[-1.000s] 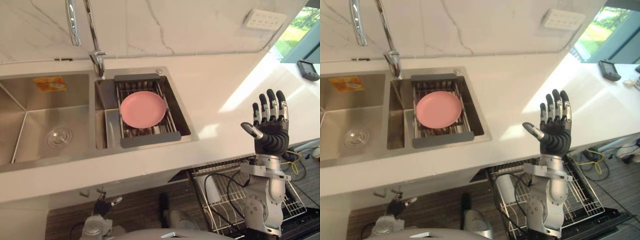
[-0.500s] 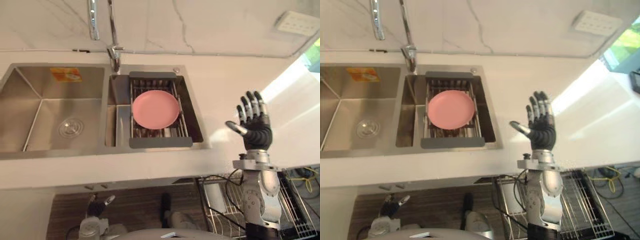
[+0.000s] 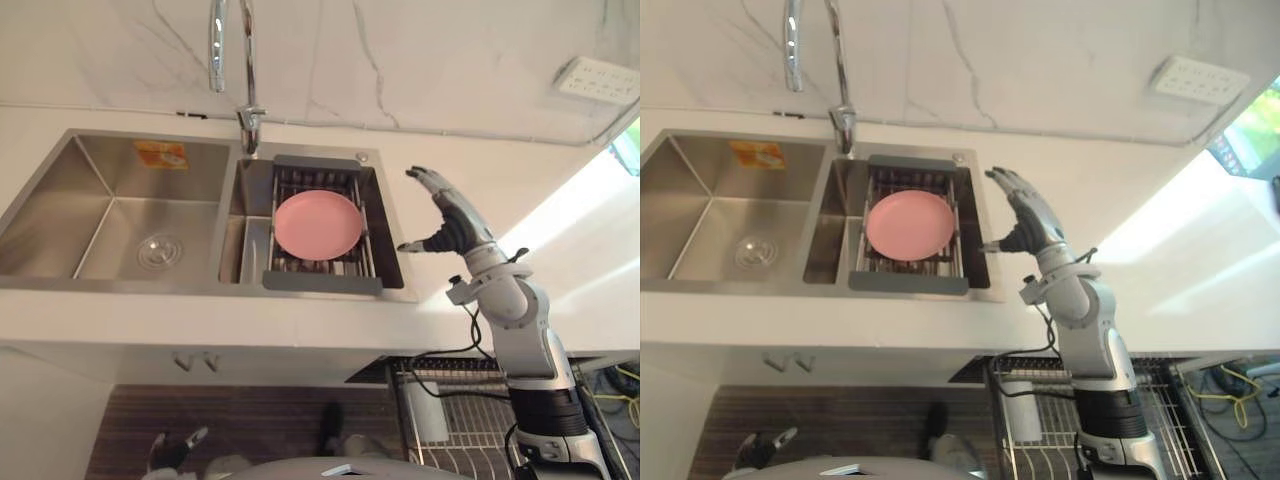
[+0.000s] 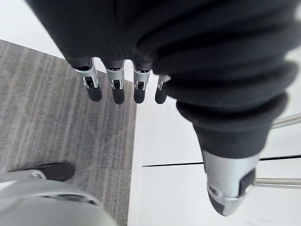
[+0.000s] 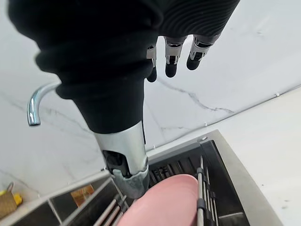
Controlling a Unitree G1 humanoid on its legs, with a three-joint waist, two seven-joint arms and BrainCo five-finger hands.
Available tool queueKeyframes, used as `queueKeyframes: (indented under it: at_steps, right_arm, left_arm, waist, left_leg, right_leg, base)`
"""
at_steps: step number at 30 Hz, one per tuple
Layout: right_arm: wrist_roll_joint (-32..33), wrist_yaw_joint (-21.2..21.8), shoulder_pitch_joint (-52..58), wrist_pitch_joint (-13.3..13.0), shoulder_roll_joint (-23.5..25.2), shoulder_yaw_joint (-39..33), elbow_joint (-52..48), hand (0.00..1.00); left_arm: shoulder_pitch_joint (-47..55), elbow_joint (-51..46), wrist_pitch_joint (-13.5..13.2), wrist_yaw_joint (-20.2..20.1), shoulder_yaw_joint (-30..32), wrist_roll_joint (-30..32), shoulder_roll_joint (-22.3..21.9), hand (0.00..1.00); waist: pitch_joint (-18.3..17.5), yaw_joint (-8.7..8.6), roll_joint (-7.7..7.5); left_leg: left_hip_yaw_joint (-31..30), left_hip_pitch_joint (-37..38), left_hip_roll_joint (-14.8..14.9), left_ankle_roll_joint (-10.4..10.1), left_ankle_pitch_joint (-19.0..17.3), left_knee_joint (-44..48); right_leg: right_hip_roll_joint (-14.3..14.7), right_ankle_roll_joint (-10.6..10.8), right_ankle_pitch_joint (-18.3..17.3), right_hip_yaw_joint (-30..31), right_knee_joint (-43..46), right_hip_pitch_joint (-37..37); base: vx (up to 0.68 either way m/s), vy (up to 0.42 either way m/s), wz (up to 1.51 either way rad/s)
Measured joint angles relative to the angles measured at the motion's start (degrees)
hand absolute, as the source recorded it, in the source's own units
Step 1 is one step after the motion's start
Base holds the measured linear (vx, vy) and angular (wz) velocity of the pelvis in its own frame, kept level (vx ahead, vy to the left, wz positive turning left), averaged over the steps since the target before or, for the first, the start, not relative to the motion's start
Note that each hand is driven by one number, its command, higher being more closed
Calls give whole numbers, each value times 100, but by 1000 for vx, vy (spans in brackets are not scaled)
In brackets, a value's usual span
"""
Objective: Walk over to the sink, pick up the cup, carry it to the dishwasher, place the cup inside the dishwasher, then close the dishwasher door
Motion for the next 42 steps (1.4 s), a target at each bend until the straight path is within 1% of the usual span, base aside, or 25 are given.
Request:
queueKeyframes:
  at_steps: [1, 3, 4, 5, 7, 10, 13, 14, 19, 20, 22, 23, 25, 27, 30, 31, 37, 40, 42]
  right_arm:
    - [-87, 56, 1, -1, -37, 79, 12, 0]
    - [-214, 97, -33, -43, -130, 224, 80, 0]
    - [-230, 101, -105, -48, -184, 337, 279, 0]
    - [-244, 101, -140, -47, -217, 376, 394, 0]
    - [-353, 108, -311, -53, -336, 526, 792, 0]
    - [-351, 97, -501, -56, -349, 542, 1171, 0]
    - [-337, 75, -707, -91, -507, 766, 1658, 0]
    - [-328, 57, -798, -159, -514, 795, 1843, 0]
    - [-315, -35, -1051, -269, -537, 864, 2371, 0]
    - [-182, -47, -1135, -291, -541, 863, 2495, 0]
    - [-65, -68, -1207, -344, -544, 865, 2641, 0]
    - [74, -81, -1271, -405, -545, 866, 2783, 0]
    - [152, -100, -1318, -451, -547, 865, 2942, 0]
    - [338, -107, -1318, -460, -551, 864, 3071, 0]
    - [597, -77, -1320, -452, -550, 864, 3236, 0]
    - [1185, 343, -1326, -560, -550, 861, 3599, 0]
    - [1200, 359, -1326, -558, -550, 859, 3594, 0]
    - [1352, 489, -1325, -461, -550, 852, 3478, 0]
    - [1479, 609, -1325, -378, -549, 785, 3133, 0]
  left_arm:
    - [96, 18, 4, -36, 17, 1, 1, 0]
    - [164, 96, 16, -40, 57, 7, 15, 0]
    - [173, 140, 29, -43, 54, 49, 12, 0]
    - [177, 162, 33, -43, 52, 73, 12, 0]
    - [87, 146, 36, -44, 47, 165, 8, 0]
    - [64, 98, 35, -44, 48, 217, 15, 0]
    - [65, -52, 36, -49, 48, 218, 18, 0]
    - [64, -71, 35, -52, 47, 220, 18, 0]
    - [71, -71, 36, -58, 47, 219, 17, 0]
    - [73, -71, 36, -59, 48, 218, 17, 0]
    - [92, -72, 36, -77, 48, 216, 13, 0]
    - [115, -75, 36, -88, 48, 216, 13, 0]
    - [143, -77, 36, -89, 48, 215, 11, 0]
    - [167, -92, 35, -90, 48, 216, 6, 0]
    - [220, -157, 35, -91, 48, 215, 5, 0]
    - [285, -306, 32, -212, 47, 278, 3, 0]
    - [277, -314, 33, -211, 47, 277, 3, 0]
    - [270, -433, 49, -208, 44, 274, 3, 0]
    - [193, -493, 54, -201, 35, 274, 4, 0]
  waist:
    - [-47, 5, 9]
    - [-102, 26, -27]
    - [-123, 14, -7]
    - [-130, 15, 9]
    - [-157, 37, 92]
    - [-186, 33, 174]
    - [-188, 63, 178]
    - [-184, 96, 184]
    - [-166, 127, 211]
    - [-157, 174, 217]
    - [-153, 201, 223]
    - [-153, 200, 223]
    - [-147, 192, 223]
    - [-130, 188, 224]
    - [-81, 237, 214]
    - [54, 245, 167]
    - [70, 224, 167]
    - [112, 158, 176]
    - [181, 100, 207]
  left_leg:
    - [-7, -41, 47, 35, -30, -3]
    - [-11, -43, 50, -21, -36, 23]
    - [-43, -36, 78, -79, -12, 33]
    - [-61, -38, 86, -85, -9, 32]
    - [-78, -47, 94, -96, -1, 29]
    - [-144, -65, 90, -100, 3, 30]
    - [-230, -100, 89, -110, 26, 28]
    - [-246, -103, 90, -113, 28, 28]
    - [-381, -95, 88, -119, 36, 28]
    - [-381, -104, 82, -117, 41, 27]
    - [-400, -107, 76, -116, 46, 27]
    - [-421, -115, 70, -117, 52, 26]
    - [-486, -130, 60, -110, 71, 17]
    - [-531, -129, 48, -101, 90, -2]
    - [-549, -123, 29, -89, 104, -12]
    - [-664, -108, -8, -80, 146, -82]
    - [-663, -108, -11, -80, 145, -84]
    - [-655, -111, -15, -79, 146, -84]
    - [-649, -111, -18, -76, 149, -83]
  right_leg:
    - [12, -24, -15, -85, 3, -13]
    - [1, -82, 106, -169, 1, -11]
    - [13, -77, 103, -252, 1, 23]
    - [15, -69, 104, -275, 1, 31]
    - [18, -43, 126, -294, 1, 31]
    - [1, -53, 135, -370, 1, 41]
    - [-12, -47, 137, -450, 0, 45]
    - [-12, -47, 138, -464, 0, 49]
    - [-38, -19, 116, -595, -3, 145]
    - [-46, -19, 117, -600, -3, 139]
    - [-55, -19, 116, -615, -3, 145]
    - [-62, -18, 116, -630, -3, 147]
    - [-83, -9, 109, -691, -3, 164]
    - [-103, -2, 103, -740, -3, 189]
    - [-122, -1, 104, -752, -3, 205]
    - [-136, 19, 97, -753, -2, 225]
    - [-136, 19, 97, -749, -2, 224]
    - [-136, 18, 100, -743, -1, 224]
    - [-137, 20, 110, -739, 0, 225]
  base:
    - [-44, -28, 3]
    - [3, 0, 3]
    - [10, 2, 9]
    - [17, -4, 10]
    - [19, 23, 6]
    - [29, 41, 9]
    - [32, 39, 15]
    - [20, 31, 5]
    - [9, 29, 15]
    - [0, 0, 0]
    - [-10, 30, 4]
    - [-8, 26, 6]
    - [-7, 25, 13]
    - [-8, 31, 15]
    - [-7, 22, 3]
    - [0, 0, 0]
    - [0, 0, 0]
    - [0, 0, 0]
    - [0, 0, 0]
